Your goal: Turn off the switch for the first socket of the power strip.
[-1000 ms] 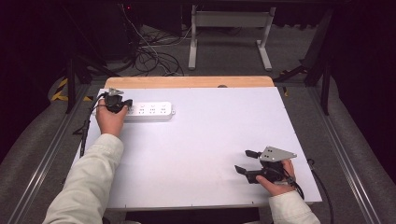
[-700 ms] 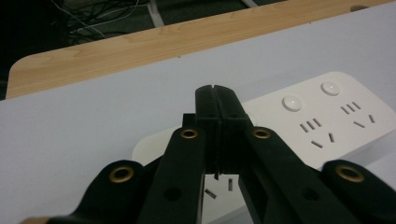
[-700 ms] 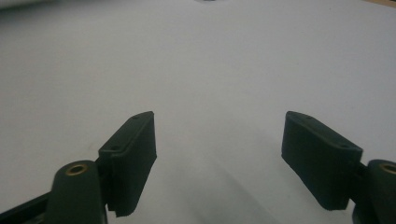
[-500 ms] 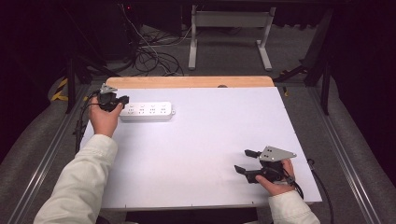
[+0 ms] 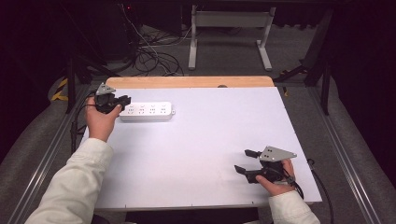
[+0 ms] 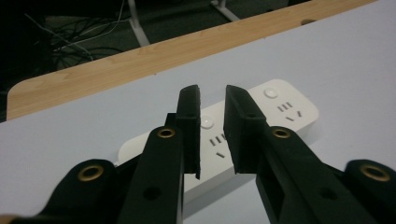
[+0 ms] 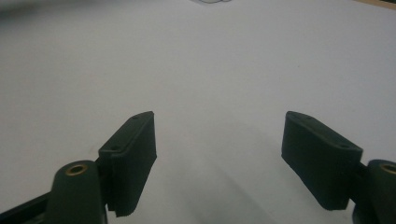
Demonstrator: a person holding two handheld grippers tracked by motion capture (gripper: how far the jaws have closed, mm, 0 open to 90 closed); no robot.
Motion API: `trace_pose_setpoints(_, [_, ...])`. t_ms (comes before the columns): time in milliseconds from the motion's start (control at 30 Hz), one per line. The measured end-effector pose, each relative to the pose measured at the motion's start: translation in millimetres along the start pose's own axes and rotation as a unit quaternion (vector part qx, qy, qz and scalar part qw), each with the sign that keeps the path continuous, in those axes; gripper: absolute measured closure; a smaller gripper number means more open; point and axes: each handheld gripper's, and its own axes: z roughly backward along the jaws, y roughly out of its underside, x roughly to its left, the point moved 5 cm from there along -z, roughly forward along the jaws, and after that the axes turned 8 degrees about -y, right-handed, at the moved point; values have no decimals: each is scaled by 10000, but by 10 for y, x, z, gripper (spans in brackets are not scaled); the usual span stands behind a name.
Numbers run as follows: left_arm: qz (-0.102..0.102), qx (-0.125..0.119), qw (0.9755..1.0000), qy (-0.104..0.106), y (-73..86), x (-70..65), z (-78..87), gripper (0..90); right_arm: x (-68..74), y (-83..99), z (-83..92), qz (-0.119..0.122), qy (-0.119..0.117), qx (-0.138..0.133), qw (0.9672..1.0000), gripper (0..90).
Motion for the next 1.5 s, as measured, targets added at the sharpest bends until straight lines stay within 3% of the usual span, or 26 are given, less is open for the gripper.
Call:
trace_pose_setpoints(400, [-37,-366,9979,536,31,-240,410,607,20,-16,10,38,-3,-35,10000,265])
trace_pose_setpoints(567, [-267,-470,9959,721,64,-361,619,538,25,-22,15,64,1,-49,10000,265])
trace_pose_setpoints(1033, [-607,-775,9860,1349,257,-679,1020,364,48,-29,9,103,-4,-37,9999,264])
trace_pose_setpoints(1133, [-439,-900,9835,1508,320,-742,1060,313,51,-29,7,123,-3,-24,9999,263])
trace_pose_setpoints(1500, [-540,-880,9780,1811,587,-950,1119,237,60,-32,8,156,-10,-19,9999,260])
